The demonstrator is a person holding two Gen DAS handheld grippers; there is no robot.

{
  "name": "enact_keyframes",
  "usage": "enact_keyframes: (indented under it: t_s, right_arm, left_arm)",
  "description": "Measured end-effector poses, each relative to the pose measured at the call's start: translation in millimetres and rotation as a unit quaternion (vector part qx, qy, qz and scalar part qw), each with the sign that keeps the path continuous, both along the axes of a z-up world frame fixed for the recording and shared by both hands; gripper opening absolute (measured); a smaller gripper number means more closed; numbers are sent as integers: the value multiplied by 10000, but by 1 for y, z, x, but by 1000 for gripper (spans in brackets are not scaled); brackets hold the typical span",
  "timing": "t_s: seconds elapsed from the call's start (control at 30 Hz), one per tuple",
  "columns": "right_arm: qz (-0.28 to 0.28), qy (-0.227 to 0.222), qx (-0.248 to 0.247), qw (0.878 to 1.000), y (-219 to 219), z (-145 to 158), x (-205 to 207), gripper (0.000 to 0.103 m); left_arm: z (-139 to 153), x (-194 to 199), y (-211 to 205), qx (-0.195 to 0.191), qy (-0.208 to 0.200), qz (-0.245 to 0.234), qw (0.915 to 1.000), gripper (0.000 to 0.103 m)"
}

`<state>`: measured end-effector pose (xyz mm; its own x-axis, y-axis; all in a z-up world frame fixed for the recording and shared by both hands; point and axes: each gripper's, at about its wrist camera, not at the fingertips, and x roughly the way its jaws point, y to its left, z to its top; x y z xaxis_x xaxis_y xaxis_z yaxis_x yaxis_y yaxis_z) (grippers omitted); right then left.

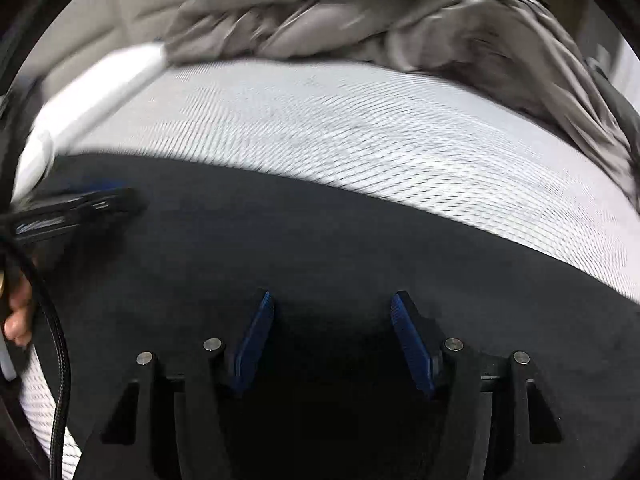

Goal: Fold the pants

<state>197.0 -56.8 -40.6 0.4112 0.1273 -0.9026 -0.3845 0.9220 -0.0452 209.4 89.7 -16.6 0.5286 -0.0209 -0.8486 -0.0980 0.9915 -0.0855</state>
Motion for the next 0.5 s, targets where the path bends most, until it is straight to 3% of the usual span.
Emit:
enact_keyframes:
  t_s: [0.1, 0.13, 0.17, 0.2, 0.27, 0.37, 0.43, 0.5]
  right_arm:
    - [44, -29, -80, 10000, -1, -3, -3, 63]
    - [18, -15, -60, 10000, -6, -3, -3, 63]
    - [-35, -14, -69, 10000, -13, -2, -2, 63]
    - [-84, -18, -89, 9999, -21, 0, 1, 63]
    - [-129, -15, -70, 9999, -28, 0, 1, 63]
    - [-128, -23, -61, 9999, -30, 3, 0, 63]
    - [-105, -38, -95, 9999, -30, 2, 0, 63]
    - [-96, -41, -93, 9999, -30, -2, -1, 63]
  left_arm:
    - [4, -5, 18, 577, -54, 370, 9976, 45]
    - [2, -10, 36, 919, -42, 685, 9934, 47]
    - [2, -13, 50, 1022, -48, 901, 9907, 54]
    - [2, -19, 71, 889, -83, 1204, 9887, 58]
    - [7, -30, 97, 167, -242, 1380, 9900, 56]
    - [24, -44, 102, -217, -537, 1018, 9931, 54]
    - [34, -50, 105, -267, -636, 829, 9942, 54]
    - [38, -45, 115, -18, -583, 750, 9955, 54]
